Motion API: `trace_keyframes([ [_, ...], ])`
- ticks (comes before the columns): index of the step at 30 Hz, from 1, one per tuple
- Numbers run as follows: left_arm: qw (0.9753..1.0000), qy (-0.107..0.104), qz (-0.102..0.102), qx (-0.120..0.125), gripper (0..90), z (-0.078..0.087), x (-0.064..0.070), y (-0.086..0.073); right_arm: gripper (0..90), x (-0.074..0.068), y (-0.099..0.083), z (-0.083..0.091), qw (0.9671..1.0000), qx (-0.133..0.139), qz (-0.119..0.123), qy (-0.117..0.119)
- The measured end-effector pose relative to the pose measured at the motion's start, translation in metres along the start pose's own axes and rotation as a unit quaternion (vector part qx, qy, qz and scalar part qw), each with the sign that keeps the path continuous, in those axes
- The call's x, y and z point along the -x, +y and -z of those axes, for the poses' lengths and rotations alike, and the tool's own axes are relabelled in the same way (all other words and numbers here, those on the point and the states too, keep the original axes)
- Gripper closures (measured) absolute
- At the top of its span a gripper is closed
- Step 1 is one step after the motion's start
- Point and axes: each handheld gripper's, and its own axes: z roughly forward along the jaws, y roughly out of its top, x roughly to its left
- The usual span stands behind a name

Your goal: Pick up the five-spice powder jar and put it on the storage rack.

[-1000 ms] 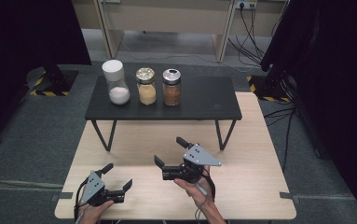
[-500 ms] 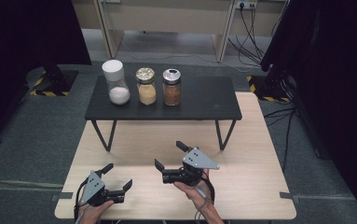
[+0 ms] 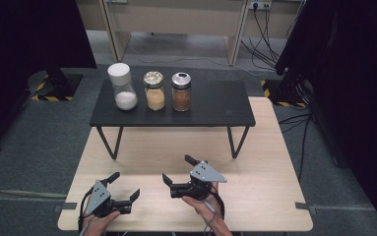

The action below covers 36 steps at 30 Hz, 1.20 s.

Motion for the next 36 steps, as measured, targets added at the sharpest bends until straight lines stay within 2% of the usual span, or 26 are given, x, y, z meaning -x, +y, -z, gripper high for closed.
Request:
trace_keyframes([
  [18,1.0,0.0,0.002,0.0,3.8,0.0,0.0,0.0,2.0,-0.002,-0.018,0.001,0.9999,-0.006,-0.007,0.005],
  [36,1.0,0.0,0.002,-0.001,3.8,0.0,-0.001,0.0,2.1,-0.004,-0.035,0.0,0.9994,-0.03,-0.013,0.008],
])
